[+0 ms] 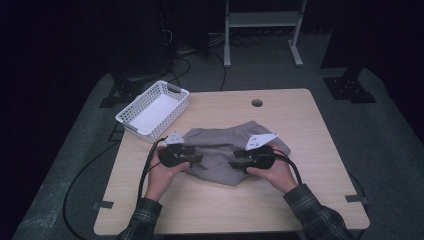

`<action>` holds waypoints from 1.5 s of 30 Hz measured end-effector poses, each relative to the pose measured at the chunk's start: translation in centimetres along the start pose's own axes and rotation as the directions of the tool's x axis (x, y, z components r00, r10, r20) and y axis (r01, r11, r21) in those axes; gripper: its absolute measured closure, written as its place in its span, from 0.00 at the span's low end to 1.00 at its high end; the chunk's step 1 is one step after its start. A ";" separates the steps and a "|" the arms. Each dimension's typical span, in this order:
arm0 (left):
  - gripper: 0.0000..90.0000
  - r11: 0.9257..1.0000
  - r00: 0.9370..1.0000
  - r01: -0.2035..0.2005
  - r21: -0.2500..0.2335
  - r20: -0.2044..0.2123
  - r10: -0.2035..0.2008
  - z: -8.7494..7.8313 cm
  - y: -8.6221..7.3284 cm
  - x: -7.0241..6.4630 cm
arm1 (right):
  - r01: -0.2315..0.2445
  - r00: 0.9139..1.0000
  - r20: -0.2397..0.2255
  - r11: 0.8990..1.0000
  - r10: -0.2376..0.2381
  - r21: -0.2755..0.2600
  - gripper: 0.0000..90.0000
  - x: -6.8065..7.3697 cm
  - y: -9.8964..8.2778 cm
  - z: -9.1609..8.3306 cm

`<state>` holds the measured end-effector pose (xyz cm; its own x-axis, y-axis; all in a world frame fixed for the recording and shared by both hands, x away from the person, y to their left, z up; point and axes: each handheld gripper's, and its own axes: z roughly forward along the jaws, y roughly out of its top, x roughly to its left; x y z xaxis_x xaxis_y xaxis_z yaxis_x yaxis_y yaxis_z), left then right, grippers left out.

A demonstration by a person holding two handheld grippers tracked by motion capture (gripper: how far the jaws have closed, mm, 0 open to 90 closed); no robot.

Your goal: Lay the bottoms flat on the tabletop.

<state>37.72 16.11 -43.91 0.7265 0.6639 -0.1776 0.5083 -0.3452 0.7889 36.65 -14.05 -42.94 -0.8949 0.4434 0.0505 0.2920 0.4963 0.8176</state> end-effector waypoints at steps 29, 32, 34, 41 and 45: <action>0.47 0.998 0.999 -0.033 0.060 0.032 0.031 1.7 -0.3 -1.5 | 0.107 0.993 -0.072 0.975 -0.095 0.196 0.94 2.6 -2.4 1.9; 0.47 0.996 0.998 -0.055 0.064 0.046 0.052 1.9 -0.1 -2.2 | 0.145 0.988 -0.088 0.963 -0.128 0.228 0.97 3.6 -2.8 1.9; 0.47 0.996 0.996 -0.068 0.065 0.063 0.064 2.1 0.1 -2.9 | 0.158 0.986 -0.095 0.956 -0.138 0.248 0.98 4.1 -3.0 2.1; 0.47 0.992 0.989 -0.095 0.078 0.117 0.086 3.2 0.2 -4.5 | 0.159 0.984 -0.115 0.953 -0.134 0.256 0.99 4.2 -3.1 2.3; 0.50 0.990 0.985 -0.099 0.100 0.152 0.083 4.2 -0.1 -5.1 | 0.154 0.984 -0.123 0.954 -0.126 0.257 0.99 4.0 -3.1 2.3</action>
<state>35.88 10.01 -45.54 0.8278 0.5246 -0.1989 0.4781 -0.4739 0.7395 32.93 -12.04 -46.61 -0.9592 0.2823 0.0173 0.2276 0.7339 0.6400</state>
